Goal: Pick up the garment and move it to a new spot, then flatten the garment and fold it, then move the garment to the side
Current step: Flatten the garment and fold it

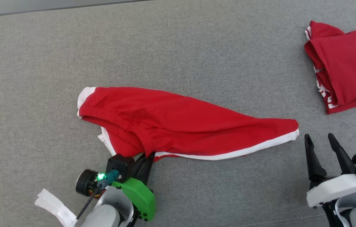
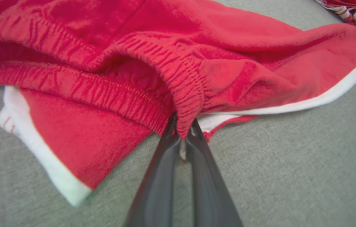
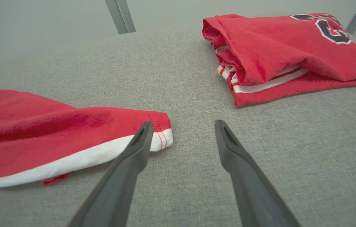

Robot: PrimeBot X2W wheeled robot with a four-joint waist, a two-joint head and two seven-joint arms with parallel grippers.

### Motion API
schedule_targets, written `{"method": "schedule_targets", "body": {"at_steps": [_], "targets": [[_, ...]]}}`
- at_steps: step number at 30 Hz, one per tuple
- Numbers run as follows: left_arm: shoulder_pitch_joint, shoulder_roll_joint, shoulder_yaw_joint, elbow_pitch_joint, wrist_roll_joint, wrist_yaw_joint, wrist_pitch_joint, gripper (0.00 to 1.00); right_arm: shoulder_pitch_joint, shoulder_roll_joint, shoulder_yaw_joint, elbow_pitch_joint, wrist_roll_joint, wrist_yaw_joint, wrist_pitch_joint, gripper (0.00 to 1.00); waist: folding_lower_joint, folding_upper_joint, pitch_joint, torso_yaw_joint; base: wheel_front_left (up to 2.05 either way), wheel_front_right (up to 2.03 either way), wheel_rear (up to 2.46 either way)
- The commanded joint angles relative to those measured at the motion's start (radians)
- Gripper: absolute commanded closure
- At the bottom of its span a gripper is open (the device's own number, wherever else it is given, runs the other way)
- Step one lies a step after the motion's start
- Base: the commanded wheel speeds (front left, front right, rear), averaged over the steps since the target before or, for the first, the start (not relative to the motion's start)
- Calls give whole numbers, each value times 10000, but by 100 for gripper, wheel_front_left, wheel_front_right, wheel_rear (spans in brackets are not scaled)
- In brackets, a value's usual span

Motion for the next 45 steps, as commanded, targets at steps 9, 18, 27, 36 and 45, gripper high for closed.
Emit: {"method": "schedule_targets", "body": {"at_steps": [9, 18, 27, 36, 45], "targets": [[-347, 184, -108, -432, 238, 68, -49, 100, -1469, -395, 1235, 2553, 717, 0, -240, 52, 0, -1, 656, 306, 0, 0, 0], [-49, 610, 139, -2014, 310, 374, -302, 100, -1638, -870, 1180, 1944, 1141, -6, -1225, 100, 0, -1, 63, 218, 0, 0, 0], [-837, 1432, 1003, -5184, 750, 966, -25, 100, -2374, -1351, 201, -1632, 181, -8, -819, 100, 0, -1, -912, 22, 0, 0, 0], [-2864, 1652, 1920, -6971, 1114, 1252, 369, 100, -3835, -1770, -587, -4544, -204, -8, 836, 100, 0, -1, -1513, -68, 0, 0, 0], [-4049, 1334, 1880, -6254, 496, 820, 688, 100, -4918, -2013, -673, -4260, 355, -8, 1485, 100, 0, -1, -861, -100, 0, 0, 0]]}}
